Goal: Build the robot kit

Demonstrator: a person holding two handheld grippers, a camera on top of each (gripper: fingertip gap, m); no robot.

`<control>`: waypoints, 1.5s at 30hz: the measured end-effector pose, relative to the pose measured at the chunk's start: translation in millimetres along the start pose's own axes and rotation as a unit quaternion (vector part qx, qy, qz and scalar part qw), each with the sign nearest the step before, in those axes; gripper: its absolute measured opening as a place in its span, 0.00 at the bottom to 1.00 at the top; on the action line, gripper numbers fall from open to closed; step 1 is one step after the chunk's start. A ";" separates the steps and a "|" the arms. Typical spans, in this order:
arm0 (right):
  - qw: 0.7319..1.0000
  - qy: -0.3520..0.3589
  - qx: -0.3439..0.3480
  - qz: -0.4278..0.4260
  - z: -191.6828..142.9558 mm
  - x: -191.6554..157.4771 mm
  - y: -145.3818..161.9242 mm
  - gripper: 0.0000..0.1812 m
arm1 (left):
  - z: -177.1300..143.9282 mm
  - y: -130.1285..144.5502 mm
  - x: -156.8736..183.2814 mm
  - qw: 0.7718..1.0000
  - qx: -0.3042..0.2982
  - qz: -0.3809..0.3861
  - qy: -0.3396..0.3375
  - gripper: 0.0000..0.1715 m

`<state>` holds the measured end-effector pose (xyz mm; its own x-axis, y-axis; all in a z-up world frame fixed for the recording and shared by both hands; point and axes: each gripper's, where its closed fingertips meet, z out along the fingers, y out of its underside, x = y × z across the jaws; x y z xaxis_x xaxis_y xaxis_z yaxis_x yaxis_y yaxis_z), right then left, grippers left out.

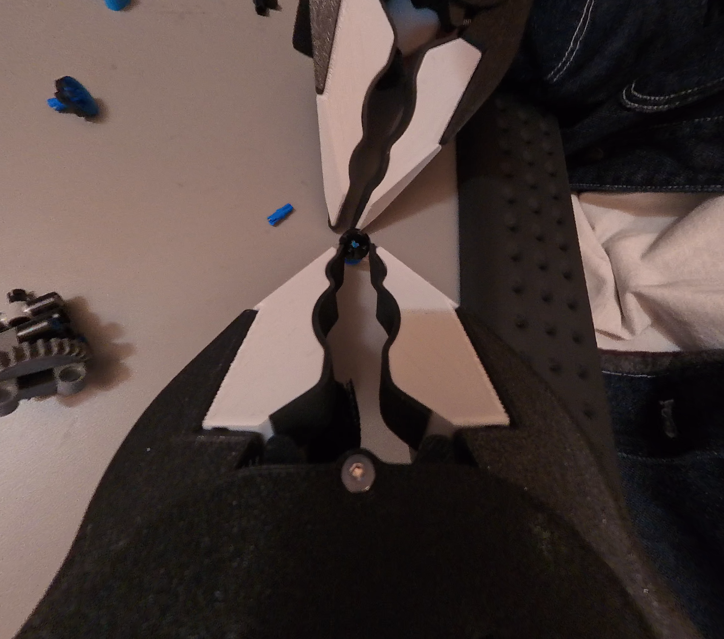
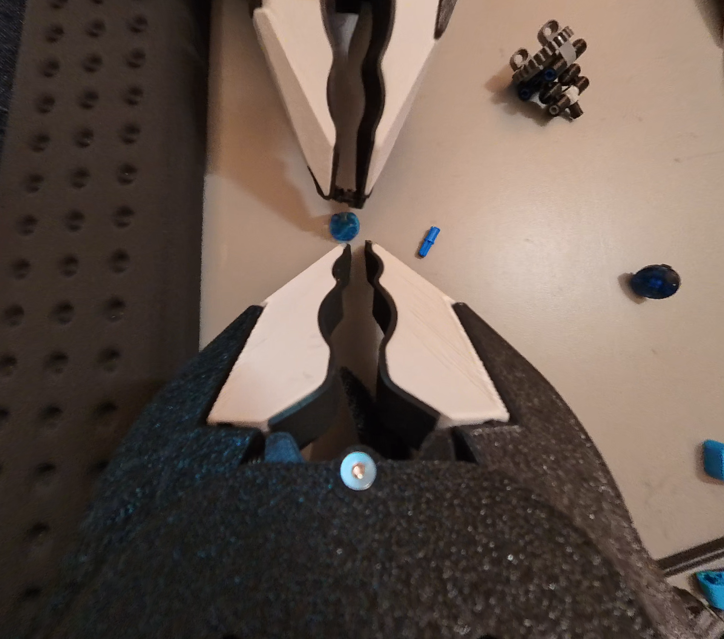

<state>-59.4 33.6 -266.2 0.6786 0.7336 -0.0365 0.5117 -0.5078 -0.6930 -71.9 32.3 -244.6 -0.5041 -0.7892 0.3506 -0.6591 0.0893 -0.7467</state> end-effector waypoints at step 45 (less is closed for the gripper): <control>0.965 0.080 0.014 -0.248 4.5 -13.6 -11.6 0.09 | 10.9 13.2 3.8 0.998 -0.053 0.033 0.024 0.07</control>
<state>-76.9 31.6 -261.0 0.4280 0.8033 0.4141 0.7817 -0.0990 -0.6158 -76.5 23.9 -259.3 -0.5731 -0.7498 0.3307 -0.6775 0.2065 -0.7059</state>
